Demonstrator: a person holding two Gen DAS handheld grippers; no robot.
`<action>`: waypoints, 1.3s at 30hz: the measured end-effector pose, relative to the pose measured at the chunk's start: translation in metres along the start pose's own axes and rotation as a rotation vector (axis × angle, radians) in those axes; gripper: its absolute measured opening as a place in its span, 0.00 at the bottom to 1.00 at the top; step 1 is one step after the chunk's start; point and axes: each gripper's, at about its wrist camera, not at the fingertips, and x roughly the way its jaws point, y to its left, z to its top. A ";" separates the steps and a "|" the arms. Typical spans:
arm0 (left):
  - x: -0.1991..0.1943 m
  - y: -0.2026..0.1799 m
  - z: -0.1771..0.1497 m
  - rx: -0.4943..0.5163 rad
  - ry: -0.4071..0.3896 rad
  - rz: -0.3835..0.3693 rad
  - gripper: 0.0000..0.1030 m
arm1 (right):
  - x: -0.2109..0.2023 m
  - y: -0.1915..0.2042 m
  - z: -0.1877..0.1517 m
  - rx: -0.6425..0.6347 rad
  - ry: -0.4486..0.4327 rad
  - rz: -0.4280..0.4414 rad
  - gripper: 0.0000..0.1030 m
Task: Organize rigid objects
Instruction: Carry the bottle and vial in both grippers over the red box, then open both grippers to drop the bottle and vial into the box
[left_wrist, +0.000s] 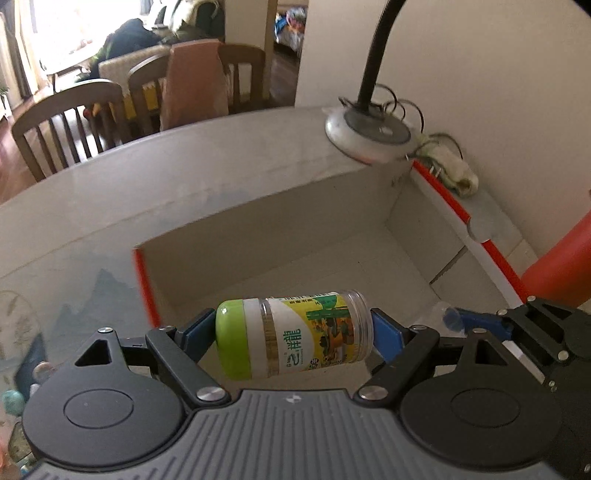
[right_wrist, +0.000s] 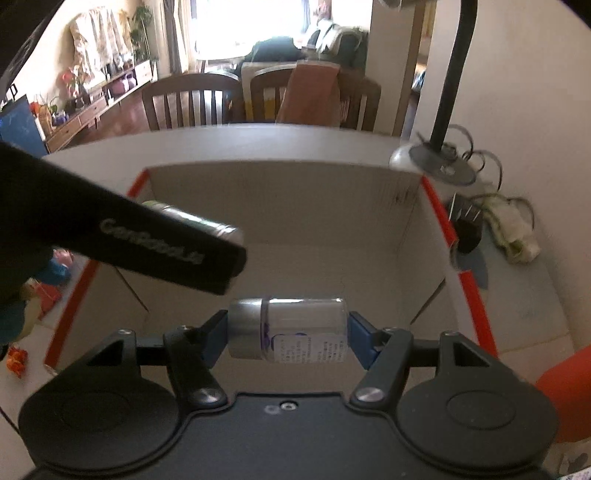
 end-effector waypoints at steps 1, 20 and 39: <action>0.005 -0.002 0.002 0.002 0.014 -0.001 0.85 | 0.004 -0.001 0.000 -0.004 0.015 -0.002 0.65; 0.084 -0.015 0.010 0.009 0.224 0.007 0.85 | 0.027 -0.011 -0.012 -0.028 0.182 0.010 0.65; 0.060 -0.007 0.009 -0.021 0.168 -0.023 0.85 | 0.006 -0.018 -0.009 0.017 0.118 0.030 0.76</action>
